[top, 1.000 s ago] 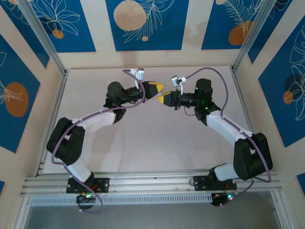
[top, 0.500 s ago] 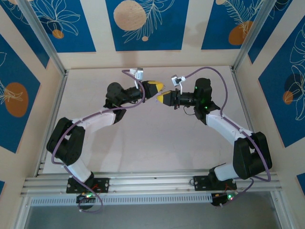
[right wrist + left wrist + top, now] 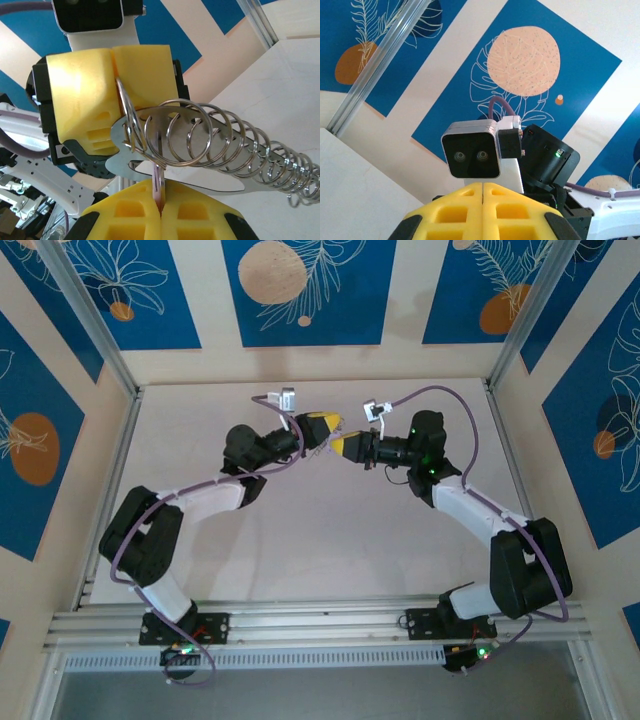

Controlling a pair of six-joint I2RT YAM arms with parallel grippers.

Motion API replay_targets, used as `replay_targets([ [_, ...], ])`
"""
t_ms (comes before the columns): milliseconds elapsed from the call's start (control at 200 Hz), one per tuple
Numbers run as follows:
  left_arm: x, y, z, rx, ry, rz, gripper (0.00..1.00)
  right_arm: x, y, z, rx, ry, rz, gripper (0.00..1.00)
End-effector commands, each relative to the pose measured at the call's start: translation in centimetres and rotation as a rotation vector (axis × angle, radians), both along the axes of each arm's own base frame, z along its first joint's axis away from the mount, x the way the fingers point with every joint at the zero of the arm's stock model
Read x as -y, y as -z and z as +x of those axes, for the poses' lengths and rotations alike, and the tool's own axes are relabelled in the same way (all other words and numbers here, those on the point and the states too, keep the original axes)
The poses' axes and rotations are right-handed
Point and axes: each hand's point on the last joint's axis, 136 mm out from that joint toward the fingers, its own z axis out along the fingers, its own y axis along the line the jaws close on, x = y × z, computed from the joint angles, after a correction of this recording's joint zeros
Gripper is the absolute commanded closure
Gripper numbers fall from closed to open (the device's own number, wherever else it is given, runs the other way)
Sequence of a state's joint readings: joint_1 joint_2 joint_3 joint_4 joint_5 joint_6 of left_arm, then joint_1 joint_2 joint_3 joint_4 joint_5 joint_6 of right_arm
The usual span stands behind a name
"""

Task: Put the keys on the keyring

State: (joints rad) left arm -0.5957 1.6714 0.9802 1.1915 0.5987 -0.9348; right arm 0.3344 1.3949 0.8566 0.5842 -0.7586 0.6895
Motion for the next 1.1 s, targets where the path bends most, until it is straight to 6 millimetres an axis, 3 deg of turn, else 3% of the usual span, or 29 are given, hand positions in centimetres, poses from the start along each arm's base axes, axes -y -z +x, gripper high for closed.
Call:
replay_targets([
  [0,-0.2,-2.6,-1.4,0.065,-0.002,-0.099,1.0,0.1,-0.8,0.4,0.004,0.044,0.019,1.0],
  [100,0.2,-2.1,-1.3,0.054,0.003,-0.096,1.0,-1.6,-1.9,-0.8,0.034,-0.039,0.011,1.0],
  [210,0.3,-1.8,-1.2,0.045,0.007,-0.1,1.0,-2.9,-1.5,-1.7,0.048,-0.085,-0.042,1.0],
  [645,0.7,-1.4,-1.0,0.037,0.012,-0.095,1.0,-0.5,-0.7,-0.8,0.005,-0.023,-0.03,1.0],
  [865,0.8,-1.4,-1.0,0.041,0.011,-0.093,1.0,1.7,-0.9,-1.7,0.004,0.022,-0.038,0.68],
  [1095,1.0,-1.4,-0.8,0.041,0.02,-0.095,1.0,4.5,-0.6,-4.1,0.007,0.08,-0.058,0.59],
])
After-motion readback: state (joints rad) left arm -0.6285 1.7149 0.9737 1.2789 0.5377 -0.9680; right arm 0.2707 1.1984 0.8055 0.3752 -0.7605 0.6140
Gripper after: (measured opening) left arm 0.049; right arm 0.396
